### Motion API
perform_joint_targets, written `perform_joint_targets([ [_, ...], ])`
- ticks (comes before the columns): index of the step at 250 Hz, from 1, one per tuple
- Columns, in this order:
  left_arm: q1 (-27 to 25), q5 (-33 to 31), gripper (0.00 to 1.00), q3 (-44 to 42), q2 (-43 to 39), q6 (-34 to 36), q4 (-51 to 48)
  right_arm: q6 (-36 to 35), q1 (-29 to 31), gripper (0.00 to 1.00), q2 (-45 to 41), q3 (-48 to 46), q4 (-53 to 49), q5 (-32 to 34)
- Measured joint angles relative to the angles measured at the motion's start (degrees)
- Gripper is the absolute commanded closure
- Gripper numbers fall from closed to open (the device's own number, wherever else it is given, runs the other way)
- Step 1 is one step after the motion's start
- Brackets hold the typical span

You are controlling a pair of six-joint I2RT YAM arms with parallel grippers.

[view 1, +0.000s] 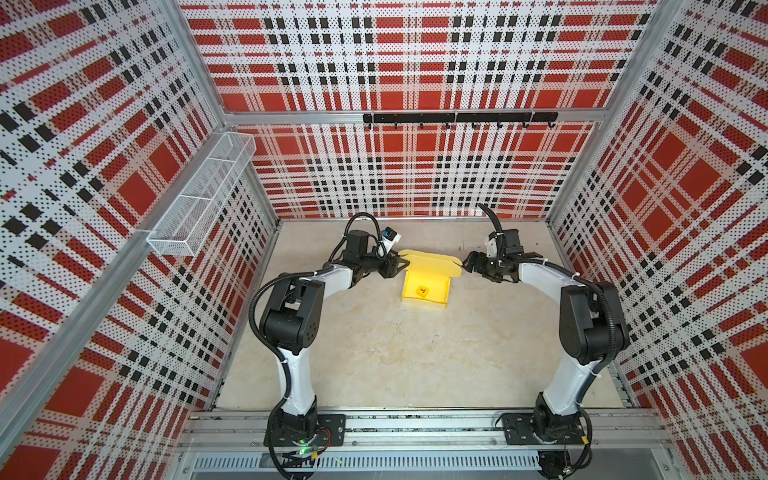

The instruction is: Fold the paper box

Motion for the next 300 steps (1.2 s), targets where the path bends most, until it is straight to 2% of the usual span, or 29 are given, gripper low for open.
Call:
perform_joint_targets([
  [140, -1.66, -0.37, 0.65, 0.00, 0.02, -0.68, -0.02, 1.77, 0.00, 0.18, -1.33, -7.04, 3.17, -2.36],
  [195, -1.66, -0.96, 0.69, -0.02, 0.00, -0.61, -0.04, 1.79, 0.00, 0.18, -2.01, -7.76, 4.22, -2.99],
  [262, -1.68, -2.19, 0.68, -0.09, 0.00, -0.87, -0.04, 1.77, 0.00, 0.18, -1.99, -7.76, 4.66, -3.21],
  [300, -1.70, -3.15, 0.72, -0.63, -0.04, -1.68, -0.02, 1.77, 0.00, 0.18, -1.99, -7.76, 4.70, -3.43],
])
